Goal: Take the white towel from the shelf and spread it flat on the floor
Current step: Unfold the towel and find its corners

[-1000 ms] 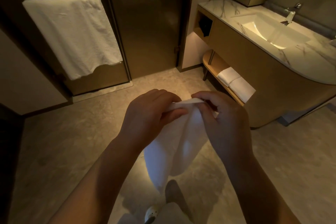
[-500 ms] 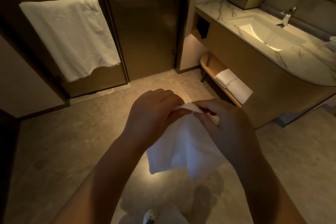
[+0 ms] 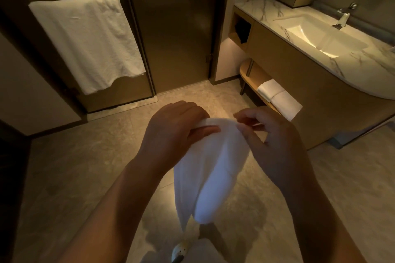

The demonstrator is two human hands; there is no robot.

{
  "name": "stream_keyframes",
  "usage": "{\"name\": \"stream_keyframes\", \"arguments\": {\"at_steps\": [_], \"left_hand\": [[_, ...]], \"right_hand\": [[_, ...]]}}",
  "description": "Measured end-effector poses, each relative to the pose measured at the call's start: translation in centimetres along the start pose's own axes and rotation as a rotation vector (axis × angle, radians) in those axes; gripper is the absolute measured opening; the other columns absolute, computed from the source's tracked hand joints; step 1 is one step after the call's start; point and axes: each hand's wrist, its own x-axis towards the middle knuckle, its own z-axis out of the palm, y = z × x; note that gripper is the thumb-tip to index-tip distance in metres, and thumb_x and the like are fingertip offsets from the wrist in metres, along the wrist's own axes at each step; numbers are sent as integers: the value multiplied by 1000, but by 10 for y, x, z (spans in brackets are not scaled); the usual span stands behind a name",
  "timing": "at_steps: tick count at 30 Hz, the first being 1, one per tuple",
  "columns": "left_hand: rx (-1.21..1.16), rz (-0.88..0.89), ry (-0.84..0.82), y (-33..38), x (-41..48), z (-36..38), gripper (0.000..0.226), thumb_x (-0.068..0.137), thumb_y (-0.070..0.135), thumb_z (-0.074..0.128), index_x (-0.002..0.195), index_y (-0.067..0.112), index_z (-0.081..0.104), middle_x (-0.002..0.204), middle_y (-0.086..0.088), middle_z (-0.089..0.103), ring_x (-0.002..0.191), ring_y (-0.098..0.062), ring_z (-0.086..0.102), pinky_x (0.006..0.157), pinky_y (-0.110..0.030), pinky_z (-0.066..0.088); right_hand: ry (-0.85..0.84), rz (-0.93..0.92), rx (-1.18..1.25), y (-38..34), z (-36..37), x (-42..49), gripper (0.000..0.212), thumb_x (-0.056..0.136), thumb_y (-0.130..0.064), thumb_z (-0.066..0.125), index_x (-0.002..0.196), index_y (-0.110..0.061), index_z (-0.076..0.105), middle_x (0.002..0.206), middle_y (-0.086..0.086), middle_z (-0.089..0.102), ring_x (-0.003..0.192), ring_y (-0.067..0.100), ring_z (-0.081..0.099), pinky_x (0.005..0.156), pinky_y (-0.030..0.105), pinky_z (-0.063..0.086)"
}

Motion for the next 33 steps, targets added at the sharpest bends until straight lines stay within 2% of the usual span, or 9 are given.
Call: {"name": "stream_keyframes", "arguments": {"at_steps": [3,7,13,16,17,19,23,29,33], "left_hand": [[52,50,-33,5,2,3,30,85,42,54,83,14,66,73,1,63,67,-14,54,62,-24,32],[19,29,-19,4,0,3,30,86,40,55,83,13,66,74,0,64,68,-15,55,62,-24,33],[37,68,-31,1,0,2,32,86,41,54,84,12,67,73,-1,64,66,-16,56,58,-27,37],[-14,3,-25,2,-1,3,32,84,46,54,87,16,66,76,7,60,71,1,43,61,-11,29],[-60,-37,-14,2,-1,3,31,83,46,56,90,18,65,78,12,58,73,3,41,61,-10,33],[-196,-150,18,-1,-4,1,25,82,43,61,95,22,65,82,21,56,75,1,48,66,-7,38],[-390,-325,62,1,-8,-1,14,81,30,65,95,30,63,84,20,63,82,0,60,69,-8,45],[-417,-337,55,11,-4,5,13,85,21,64,94,30,63,85,18,63,83,0,60,70,-12,49],[-408,-319,61,15,-4,4,13,84,21,66,94,29,63,85,18,63,82,-1,61,67,-12,50]], "right_hand": [[-72,-109,-21,-8,5,1,30,93,-29,49,121,-25,59,109,-13,60,98,-1,54,83,16,43],[-122,-128,41,-10,11,0,25,94,-23,51,117,-23,62,104,-17,62,96,-4,55,82,8,41],[-58,-113,-42,-6,18,0,16,92,-20,56,105,-22,65,94,-12,63,83,-3,53,76,9,41],[51,-122,-39,-5,17,1,13,90,-16,57,100,-18,66,91,-5,64,84,6,56,74,22,48],[89,-117,-37,-5,15,2,13,90,-15,57,99,-17,66,91,-4,64,84,9,57,74,27,49],[161,-97,-26,-3,10,4,13,90,-13,56,98,-16,65,91,-6,62,84,9,56,74,30,50],[186,-69,-29,-4,4,8,14,91,-14,54,99,-16,65,92,-6,62,86,8,56,76,29,50],[17,-119,-48,-6,6,8,15,91,-23,55,103,-22,65,94,-11,60,88,5,53,76,23,45],[127,-77,-115,-5,13,4,14,89,-26,58,100,-23,66,95,-8,54,87,8,49,71,17,38]]}}
